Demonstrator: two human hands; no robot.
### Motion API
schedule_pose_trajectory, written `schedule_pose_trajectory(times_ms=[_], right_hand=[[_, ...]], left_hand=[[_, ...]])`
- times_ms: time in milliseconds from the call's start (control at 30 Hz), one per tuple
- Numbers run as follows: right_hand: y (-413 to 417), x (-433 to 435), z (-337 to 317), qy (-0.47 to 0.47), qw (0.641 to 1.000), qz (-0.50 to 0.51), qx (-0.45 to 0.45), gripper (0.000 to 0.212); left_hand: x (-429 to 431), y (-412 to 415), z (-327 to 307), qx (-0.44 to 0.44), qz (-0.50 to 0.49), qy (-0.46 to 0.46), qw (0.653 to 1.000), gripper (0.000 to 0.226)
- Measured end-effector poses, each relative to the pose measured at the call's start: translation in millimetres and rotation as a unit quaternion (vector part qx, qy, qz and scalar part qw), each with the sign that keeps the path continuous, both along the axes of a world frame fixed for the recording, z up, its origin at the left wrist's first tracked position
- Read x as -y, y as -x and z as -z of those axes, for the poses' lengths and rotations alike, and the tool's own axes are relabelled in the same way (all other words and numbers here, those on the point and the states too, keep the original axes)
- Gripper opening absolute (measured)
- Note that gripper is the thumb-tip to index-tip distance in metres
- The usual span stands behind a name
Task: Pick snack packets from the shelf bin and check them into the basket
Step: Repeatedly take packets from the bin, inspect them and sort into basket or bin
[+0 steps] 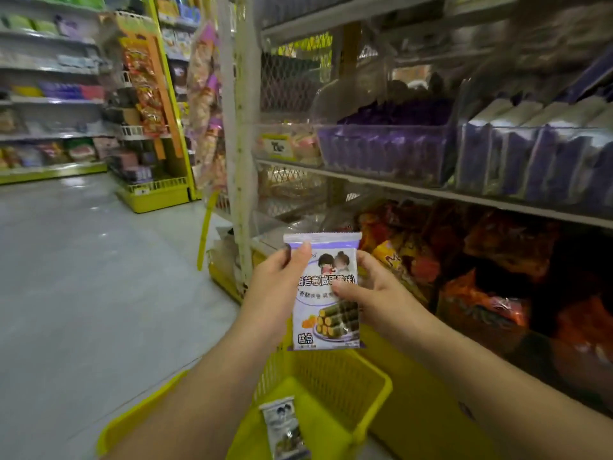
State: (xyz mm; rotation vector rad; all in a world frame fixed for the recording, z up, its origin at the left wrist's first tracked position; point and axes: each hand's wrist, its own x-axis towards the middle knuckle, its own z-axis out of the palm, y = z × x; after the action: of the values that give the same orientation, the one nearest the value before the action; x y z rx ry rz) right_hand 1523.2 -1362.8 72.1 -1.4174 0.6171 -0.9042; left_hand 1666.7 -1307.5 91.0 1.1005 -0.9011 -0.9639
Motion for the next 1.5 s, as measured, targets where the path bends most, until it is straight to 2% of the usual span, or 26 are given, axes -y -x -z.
schedule_pose_trajectory(times_ms=[100, 300, 400, 467, 767, 900, 1033, 1133, 1200, 1267, 1400, 1500], right_hand=[[0, 8, 14, -0.017, 1.000, 0.018, 0.011, 0.026], [9, 24, 13, -0.102, 0.991, 0.063, 0.065, 0.038], [7, 27, 19, -0.104, 0.988, 0.099, 0.060, 0.024], [4, 28, 24, -0.121, 0.983, 0.125, 0.063, 0.024], [-2, 21, 26, -0.162, 0.972, 0.158, 0.064, 0.037], [-1, 21, 24, -0.174, 0.971, 0.154, 0.059, 0.035], [-1, 24, 26, -0.173, 0.976, 0.123, 0.052, 0.034], [8, 26, 21, -0.124, 0.991, 0.028, -0.048, 0.041], [17, 27, 16, -0.109, 0.983, -0.068, -0.128, 0.044], [24, 27, 16, -0.121, 0.972, -0.126, -0.158, 0.040], [30, 30, 17, -0.168, 0.973, -0.114, -0.107, 0.030], [34, 30, 12, -0.206, 0.971, -0.101, -0.070, 0.026]], left_hand=[[8, 3, 17, -0.043, -0.006, -0.009, 0.999, 0.026], [23, 20, 51, -0.089, 0.013, -0.016, 0.996, 0.027], [30, 23, 63, -0.116, 0.010, -0.020, 0.993, 0.023], [34, 23, 68, -0.126, 0.004, -0.024, 0.992, 0.022], [38, 21, 70, -0.111, -0.005, -0.019, 0.994, 0.024], [35, 19, 63, -0.083, -0.003, -0.022, 0.996, 0.035], [31, 15, 57, -0.115, -0.010, -0.035, 0.993, 0.038], [31, 9, 50, -0.174, -0.034, -0.040, 0.983, 0.035], [32, 3, 43, -0.229, -0.035, -0.038, 0.972, 0.034], [31, -3, 39, -0.258, -0.016, -0.043, 0.965, 0.036], [26, -10, 36, -0.186, 0.099, -0.093, 0.973, 0.046], [21, -14, 38, -0.144, 0.189, -0.096, 0.967, 0.048]])
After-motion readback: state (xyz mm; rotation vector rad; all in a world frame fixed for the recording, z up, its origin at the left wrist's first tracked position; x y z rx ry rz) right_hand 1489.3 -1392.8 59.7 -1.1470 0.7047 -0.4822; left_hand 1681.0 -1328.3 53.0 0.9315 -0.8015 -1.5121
